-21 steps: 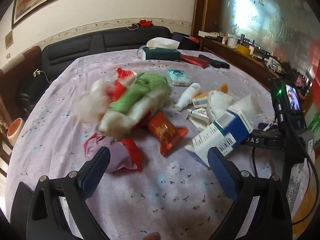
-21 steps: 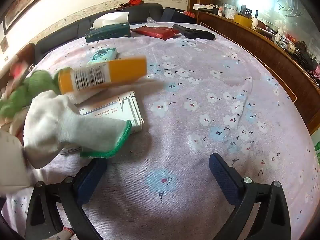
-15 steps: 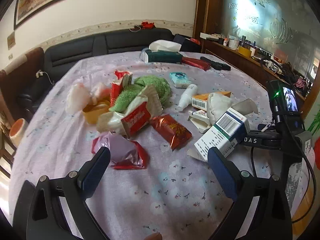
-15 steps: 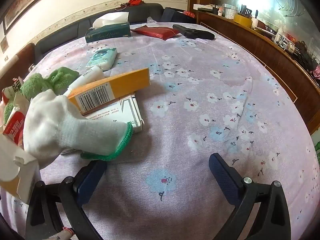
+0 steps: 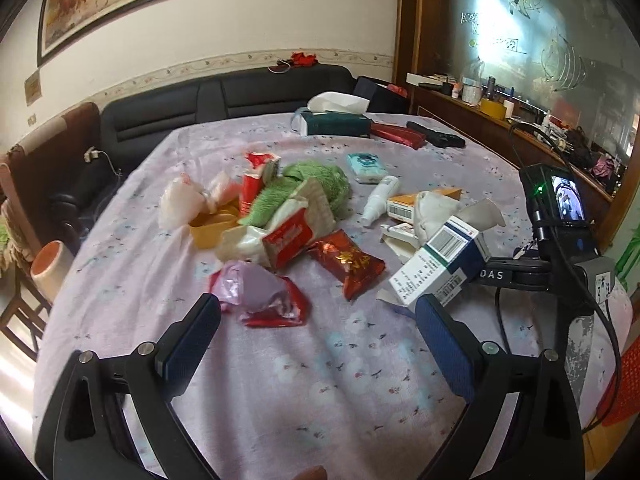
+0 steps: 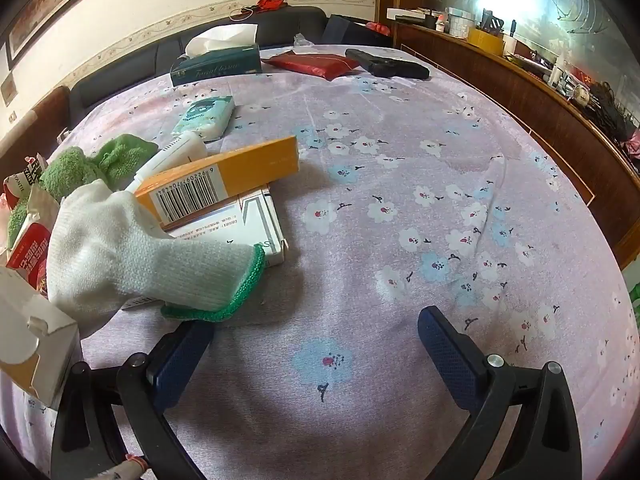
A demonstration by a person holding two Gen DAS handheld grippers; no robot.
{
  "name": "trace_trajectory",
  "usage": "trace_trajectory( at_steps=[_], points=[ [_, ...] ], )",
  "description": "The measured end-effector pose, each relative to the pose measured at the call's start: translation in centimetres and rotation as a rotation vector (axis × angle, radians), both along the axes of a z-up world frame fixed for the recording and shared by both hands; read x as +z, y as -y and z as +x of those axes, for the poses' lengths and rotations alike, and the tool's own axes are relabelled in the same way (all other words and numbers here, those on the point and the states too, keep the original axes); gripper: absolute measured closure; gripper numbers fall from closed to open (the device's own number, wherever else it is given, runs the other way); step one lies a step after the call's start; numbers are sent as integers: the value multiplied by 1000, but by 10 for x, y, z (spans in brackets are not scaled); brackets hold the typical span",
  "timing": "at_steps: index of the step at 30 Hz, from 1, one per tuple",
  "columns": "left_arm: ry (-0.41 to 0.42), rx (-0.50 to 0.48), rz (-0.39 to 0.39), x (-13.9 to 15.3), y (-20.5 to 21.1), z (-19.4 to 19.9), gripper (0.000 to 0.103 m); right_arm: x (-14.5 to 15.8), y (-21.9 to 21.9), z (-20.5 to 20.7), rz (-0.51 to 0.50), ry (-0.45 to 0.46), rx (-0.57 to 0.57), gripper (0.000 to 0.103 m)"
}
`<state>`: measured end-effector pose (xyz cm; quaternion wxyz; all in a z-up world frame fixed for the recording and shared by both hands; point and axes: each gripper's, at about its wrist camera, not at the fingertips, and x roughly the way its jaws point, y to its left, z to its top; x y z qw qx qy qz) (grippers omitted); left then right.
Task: Collect trash
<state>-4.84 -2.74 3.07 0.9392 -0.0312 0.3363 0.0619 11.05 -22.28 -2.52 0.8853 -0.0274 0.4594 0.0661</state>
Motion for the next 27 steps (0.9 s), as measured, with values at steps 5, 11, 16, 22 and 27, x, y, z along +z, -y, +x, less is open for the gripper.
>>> trace_trajectory(
  at_steps=[5, 11, 16, 22, 27],
  points=[
    [-3, 38, -3, 9, -3, -11, 6, 0, 0, 0, -1, 0, 0, 0],
    [-26, 91, -26, 25, -12, -32, 6, 0, 0, -1, 0, 1, 1, 0],
    [-11, 81, -9, 36, -9, -50, 6, 2, 3, 0, -6, -33, 46, 1],
    [-5, 91, -22, 48, -9, -68, 6, 40, 45, -61, 128, -4, -47, 1],
    [34, 88, -1, 62, 0, -90, 6, 95, 54, -152, 134, 161, -34, 1]
  ],
)
